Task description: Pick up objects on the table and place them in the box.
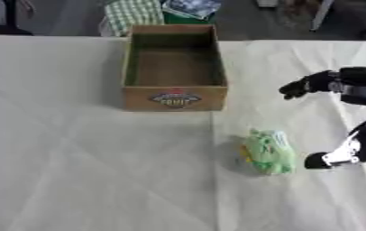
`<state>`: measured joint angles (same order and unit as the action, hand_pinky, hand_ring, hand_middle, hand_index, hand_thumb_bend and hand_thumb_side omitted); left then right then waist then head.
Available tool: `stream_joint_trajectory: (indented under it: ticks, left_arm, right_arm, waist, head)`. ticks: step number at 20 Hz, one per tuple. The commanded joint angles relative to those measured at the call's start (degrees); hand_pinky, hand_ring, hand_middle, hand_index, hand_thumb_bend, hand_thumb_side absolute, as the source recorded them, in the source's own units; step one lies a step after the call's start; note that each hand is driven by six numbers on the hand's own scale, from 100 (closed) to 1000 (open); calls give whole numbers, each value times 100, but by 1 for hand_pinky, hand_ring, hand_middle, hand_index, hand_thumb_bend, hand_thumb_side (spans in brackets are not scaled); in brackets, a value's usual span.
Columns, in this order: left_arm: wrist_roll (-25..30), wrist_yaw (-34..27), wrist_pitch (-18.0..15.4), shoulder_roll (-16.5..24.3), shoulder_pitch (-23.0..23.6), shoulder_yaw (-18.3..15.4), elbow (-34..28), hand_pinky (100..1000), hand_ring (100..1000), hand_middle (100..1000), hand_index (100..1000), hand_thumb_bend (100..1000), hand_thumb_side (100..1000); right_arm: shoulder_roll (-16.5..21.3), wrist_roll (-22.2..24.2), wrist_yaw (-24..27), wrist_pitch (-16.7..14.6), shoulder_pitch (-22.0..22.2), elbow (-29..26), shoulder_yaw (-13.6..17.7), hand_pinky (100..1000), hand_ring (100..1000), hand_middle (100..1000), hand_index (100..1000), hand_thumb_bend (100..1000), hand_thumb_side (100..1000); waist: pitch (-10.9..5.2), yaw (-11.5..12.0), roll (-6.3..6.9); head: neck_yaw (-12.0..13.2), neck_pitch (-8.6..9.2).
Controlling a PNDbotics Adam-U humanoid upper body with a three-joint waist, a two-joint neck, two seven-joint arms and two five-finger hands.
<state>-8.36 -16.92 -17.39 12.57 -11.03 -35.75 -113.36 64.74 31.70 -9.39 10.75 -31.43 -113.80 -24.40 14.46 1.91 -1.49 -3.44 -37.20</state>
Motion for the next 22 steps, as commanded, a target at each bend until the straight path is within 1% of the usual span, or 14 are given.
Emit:
stream_joint_trajectory:
  ticks: [1,4,7,10,15,16,17,22]
  left_arm:
    - [35,-30,-7,83,-12,18,-123,802,613,586,804,157,630]
    - [44,-34,-5,72,-9,18,-123,802,613,585,803,157,630]
    - [58,-38,-1,60,-10,20,-123,802,613,585,797,148,628]
    - [73,-47,-1,42,-12,25,-123,803,613,584,795,149,627]
    - [84,-57,1,25,-18,22,-123,803,612,584,794,150,628]
    - [83,-58,1,22,-19,21,-123,803,612,584,794,150,628]
    - [83,-60,2,19,-19,20,-123,803,612,584,795,150,628]
    - [90,-67,1,6,-26,16,-123,804,612,583,794,151,627]
  right_arm:
    - [-26,133,-149,303,-190,-80,-97,905,890,853,1000,607,485]
    - [-177,237,-313,580,-333,-80,-246,899,861,845,1000,588,485]
    - [-311,270,-565,823,-431,-80,-358,885,853,832,1000,566,485]
    - [-451,255,-899,976,-485,-40,-441,881,854,830,1000,556,484]
    - [-652,363,-1278,931,-549,267,-657,879,859,832,1000,545,452]
    - [-687,390,-1342,904,-553,345,-698,879,860,832,1000,537,424]
    - [-721,408,-1398,876,-558,419,-729,878,861,833,1000,539,440]
    - [-833,457,-1664,714,-557,780,-829,878,869,838,1000,522,410]
  waist:
    - [-70,12,20]
    - [-66,20,26]
    - [-61,25,33]
    - [-55,44,43]
    - [-45,70,48]
    - [-42,75,49]
    - [-38,78,51]
    - [-20,88,57]
  head:
    - [-21,36]
    - [-37,34]
    - [-48,33]
    - [-59,42]
    - [-74,56]
    - [-75,61]
    - [-75,65]
    - [-78,76]
